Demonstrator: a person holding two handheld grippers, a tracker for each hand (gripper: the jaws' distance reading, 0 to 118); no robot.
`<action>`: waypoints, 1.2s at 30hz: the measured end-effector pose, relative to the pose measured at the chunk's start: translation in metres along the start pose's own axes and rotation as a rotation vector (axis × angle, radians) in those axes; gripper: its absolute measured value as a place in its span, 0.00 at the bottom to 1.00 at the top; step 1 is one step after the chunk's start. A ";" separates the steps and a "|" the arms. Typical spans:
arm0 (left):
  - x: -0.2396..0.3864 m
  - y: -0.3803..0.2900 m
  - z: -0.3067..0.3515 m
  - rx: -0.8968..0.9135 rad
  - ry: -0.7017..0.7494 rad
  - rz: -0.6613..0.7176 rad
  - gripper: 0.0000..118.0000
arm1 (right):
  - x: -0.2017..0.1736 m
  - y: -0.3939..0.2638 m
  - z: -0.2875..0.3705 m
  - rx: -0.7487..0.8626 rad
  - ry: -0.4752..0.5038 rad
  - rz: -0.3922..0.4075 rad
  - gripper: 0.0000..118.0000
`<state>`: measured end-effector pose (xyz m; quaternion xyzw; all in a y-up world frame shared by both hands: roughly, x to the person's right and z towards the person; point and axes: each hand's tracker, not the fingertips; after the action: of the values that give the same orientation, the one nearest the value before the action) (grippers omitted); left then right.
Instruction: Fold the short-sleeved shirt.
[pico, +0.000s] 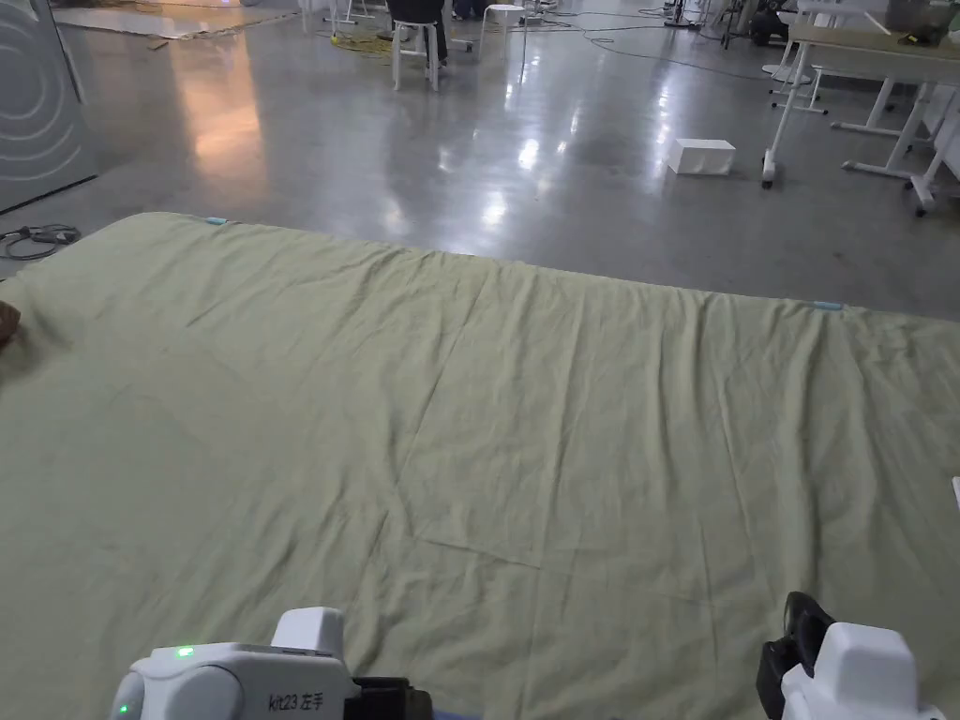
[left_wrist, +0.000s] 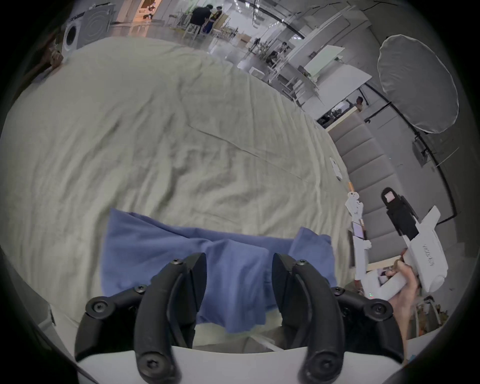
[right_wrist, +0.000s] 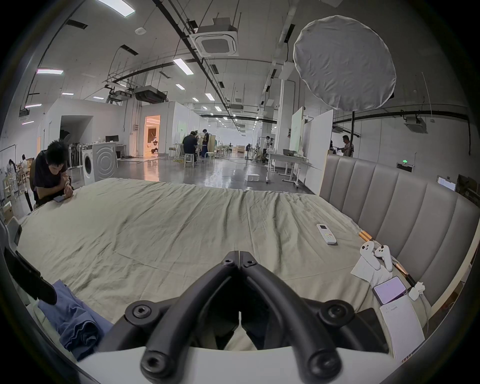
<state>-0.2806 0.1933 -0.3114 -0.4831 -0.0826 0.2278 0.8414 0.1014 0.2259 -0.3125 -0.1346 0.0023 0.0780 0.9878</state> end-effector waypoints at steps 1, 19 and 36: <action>-0.002 0.000 -0.003 -0.003 0.041 -0.004 0.27 | 0.000 0.000 0.000 -0.001 0.000 -0.001 0.00; 0.027 -0.053 -0.082 -0.183 -0.016 0.015 0.16 | 0.002 -0.009 0.006 -0.025 -0.005 -0.013 0.00; -0.085 0.015 0.021 -0.005 -0.043 0.043 0.61 | -0.003 -0.001 0.004 -0.012 0.026 -0.008 0.00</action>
<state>-0.3675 0.1763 -0.3066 -0.4818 -0.0911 0.2561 0.8330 0.0990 0.2253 -0.3079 -0.1418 0.0142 0.0722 0.9872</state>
